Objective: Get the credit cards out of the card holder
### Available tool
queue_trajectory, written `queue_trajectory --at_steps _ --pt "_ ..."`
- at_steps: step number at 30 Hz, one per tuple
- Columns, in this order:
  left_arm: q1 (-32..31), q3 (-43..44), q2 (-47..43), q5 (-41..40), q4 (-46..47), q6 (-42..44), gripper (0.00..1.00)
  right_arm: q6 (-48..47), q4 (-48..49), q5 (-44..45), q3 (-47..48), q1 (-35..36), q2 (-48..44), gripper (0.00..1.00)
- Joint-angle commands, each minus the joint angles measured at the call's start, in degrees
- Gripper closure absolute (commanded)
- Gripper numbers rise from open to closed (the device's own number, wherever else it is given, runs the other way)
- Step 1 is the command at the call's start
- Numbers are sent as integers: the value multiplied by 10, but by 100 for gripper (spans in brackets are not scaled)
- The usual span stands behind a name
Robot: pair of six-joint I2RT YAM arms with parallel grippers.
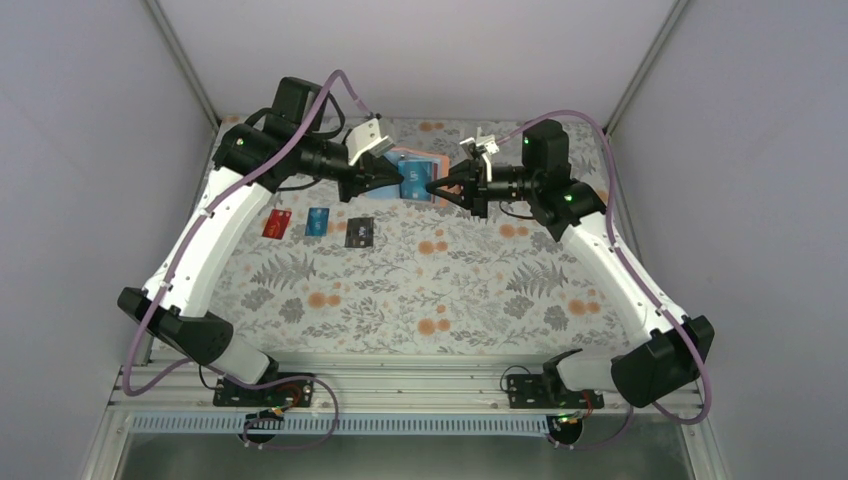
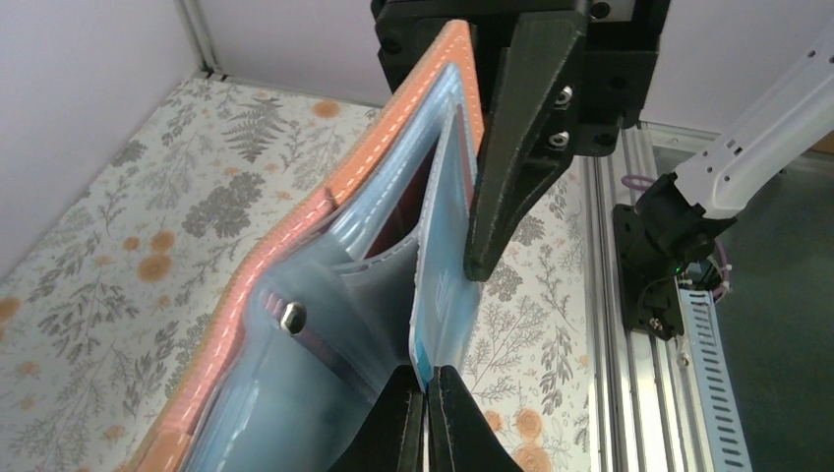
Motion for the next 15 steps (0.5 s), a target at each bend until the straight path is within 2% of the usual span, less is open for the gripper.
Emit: queue_trajectory --at_steps 1,10,15 --pt "10 7 -25 -14 -18 48 98 -9 3 -12 -9 -12 -16 96" --pt "33 21 -14 -19 -28 68 98 -30 -1 -31 -16 -20 -35 96" --pt "38 41 0 17 -55 86 98 -37 -6 -41 -16 -22 -35 96"
